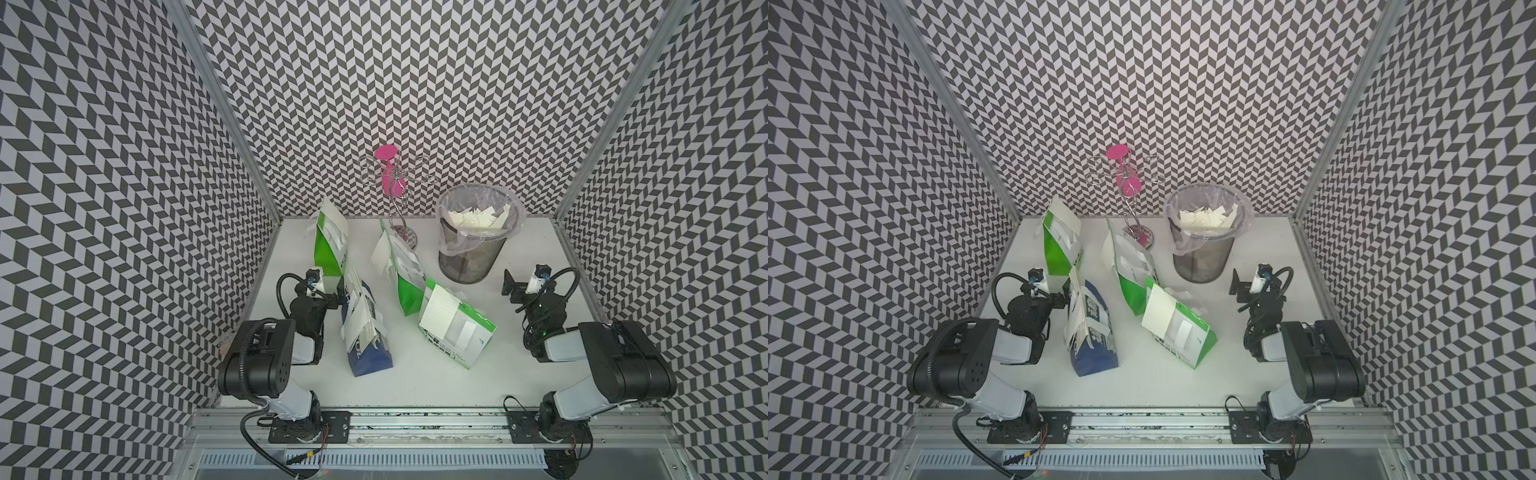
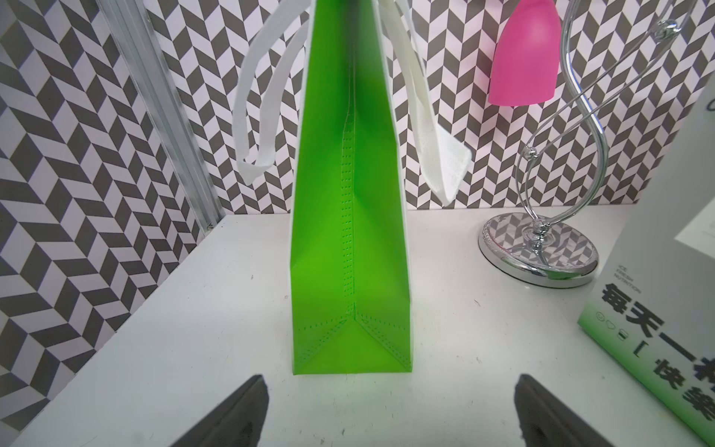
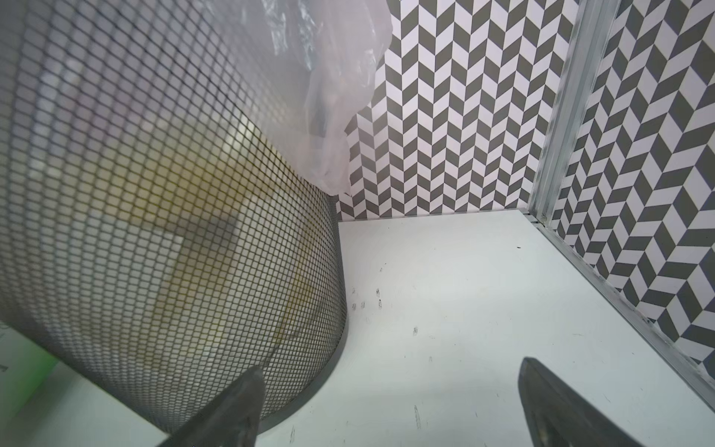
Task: Shred takeout receipts and throw away
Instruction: Adjust the takeout bag at the center of the board.
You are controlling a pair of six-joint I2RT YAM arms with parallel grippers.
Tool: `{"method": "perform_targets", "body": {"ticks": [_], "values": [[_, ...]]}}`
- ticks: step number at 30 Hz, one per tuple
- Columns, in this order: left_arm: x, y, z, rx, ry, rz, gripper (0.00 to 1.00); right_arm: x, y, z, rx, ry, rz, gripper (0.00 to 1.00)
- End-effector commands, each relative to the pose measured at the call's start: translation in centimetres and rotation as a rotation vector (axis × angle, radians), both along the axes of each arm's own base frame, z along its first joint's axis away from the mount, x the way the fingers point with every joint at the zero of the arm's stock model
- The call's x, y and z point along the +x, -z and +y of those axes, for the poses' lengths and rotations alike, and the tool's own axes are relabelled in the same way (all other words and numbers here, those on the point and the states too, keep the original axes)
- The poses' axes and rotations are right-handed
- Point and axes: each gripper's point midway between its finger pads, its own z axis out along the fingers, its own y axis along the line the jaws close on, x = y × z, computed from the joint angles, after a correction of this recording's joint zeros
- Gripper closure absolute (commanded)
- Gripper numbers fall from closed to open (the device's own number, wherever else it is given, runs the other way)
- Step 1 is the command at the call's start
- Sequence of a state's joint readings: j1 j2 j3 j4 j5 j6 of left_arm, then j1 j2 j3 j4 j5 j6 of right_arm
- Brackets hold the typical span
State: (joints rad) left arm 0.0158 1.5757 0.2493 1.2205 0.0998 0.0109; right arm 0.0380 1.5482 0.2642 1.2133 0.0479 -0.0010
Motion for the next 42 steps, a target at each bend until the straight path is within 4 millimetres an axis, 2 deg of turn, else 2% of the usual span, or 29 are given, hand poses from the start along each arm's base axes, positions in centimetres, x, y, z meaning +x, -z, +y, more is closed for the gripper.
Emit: {"method": "perform_targets", "body": {"ticks": [1,19,24,27,32,35,37,40,42], "values": [[0.3,-1.7,0.1,0.008,0.004,-0.058,0.0,0.0,-1.2,0.1,-0.012,-0.005,-0.055,0.01],[0.2,-1.6,0.1,0.006,0.007,-0.057,0.0,-0.1,-1.3,0.5,-0.015,-0.027,-0.06,0.01],[-0.3,-2.2,0.7,-0.005,-0.032,-0.083,0.0,-0.4,-1.7,0.7,-0.018,-0.043,-0.078,0.01],[-0.7,-3.4,1.6,-0.022,-0.088,-0.096,0.0,-1.0,-3.5,0.7,-0.019,-0.043,-0.132,0.01],[0.6,-6.8,3.3,-0.079,-0.179,-0.057,0.0,-0.9,-5.2,2.0,-0.051,-0.122,-0.098,0.01],[0.6,-9.3,3.6,-0.079,-0.193,-0.063,0.01,-0.8,-7.5,2.0,-0.046,-0.119,-0.094,0.01],[0.7,-10.2,3.8,-0.073,-0.197,-0.035,0.0,-0.8,-9.0,1.8,-0.04,-0.108,-0.093,0.01],[0.4,-12.1,3.8,-0.055,-0.19,-0.016,0.01,-1.4,-11.1,2.2,-0.034,-0.13,-0.108,0.0],[0.0,-14.1,3.8,-0.058,-0.175,-0.01,0.01,-2.0,-12.7,2.3,-0.031,-0.136,-0.132,0.0]]}}
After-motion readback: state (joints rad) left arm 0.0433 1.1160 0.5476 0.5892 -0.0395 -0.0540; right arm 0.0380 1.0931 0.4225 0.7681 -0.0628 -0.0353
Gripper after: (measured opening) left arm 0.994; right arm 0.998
